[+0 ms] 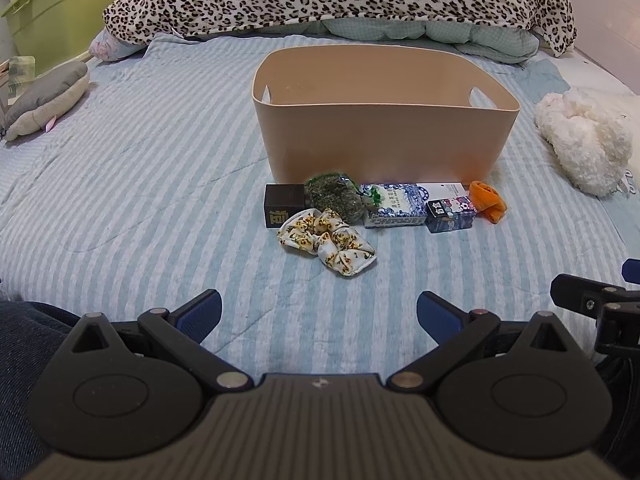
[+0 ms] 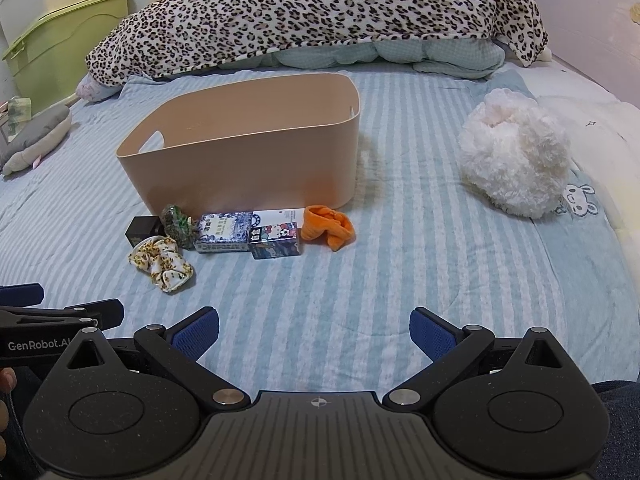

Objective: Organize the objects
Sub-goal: 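Move both tools toward the items lying in front of the basket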

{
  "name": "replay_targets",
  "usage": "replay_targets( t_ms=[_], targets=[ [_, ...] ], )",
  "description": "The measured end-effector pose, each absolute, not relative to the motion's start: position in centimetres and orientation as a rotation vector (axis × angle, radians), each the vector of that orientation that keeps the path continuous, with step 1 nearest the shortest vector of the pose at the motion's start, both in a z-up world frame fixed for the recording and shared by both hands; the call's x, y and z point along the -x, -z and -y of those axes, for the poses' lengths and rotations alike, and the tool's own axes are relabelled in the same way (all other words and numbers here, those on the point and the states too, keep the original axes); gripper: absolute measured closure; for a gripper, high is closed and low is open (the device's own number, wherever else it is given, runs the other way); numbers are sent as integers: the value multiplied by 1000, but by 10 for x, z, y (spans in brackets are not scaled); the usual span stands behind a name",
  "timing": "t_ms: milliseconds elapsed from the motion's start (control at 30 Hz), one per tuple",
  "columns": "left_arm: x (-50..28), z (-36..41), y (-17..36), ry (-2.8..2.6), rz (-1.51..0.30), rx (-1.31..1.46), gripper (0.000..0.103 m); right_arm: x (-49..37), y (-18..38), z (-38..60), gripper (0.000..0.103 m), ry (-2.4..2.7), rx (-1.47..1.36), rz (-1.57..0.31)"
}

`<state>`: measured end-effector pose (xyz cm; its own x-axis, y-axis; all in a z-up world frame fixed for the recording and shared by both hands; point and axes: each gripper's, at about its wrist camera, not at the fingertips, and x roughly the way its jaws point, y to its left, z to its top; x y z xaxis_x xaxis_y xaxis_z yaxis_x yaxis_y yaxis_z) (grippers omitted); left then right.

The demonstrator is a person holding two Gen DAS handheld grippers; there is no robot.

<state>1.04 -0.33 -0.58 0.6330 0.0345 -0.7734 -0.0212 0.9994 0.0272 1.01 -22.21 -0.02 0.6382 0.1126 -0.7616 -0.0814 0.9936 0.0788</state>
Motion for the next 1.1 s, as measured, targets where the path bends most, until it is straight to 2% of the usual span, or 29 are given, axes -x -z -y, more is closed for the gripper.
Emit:
replay_targets(
  t_ms=[967,1100],
  targets=[
    [-65,-10,31,-80,-949,26,0,-59,10,225,0,-96,40,-901],
    [-78,-13,37,-93,-944,35,0,-72,16,225,2,-111,59,-925]
  ],
)
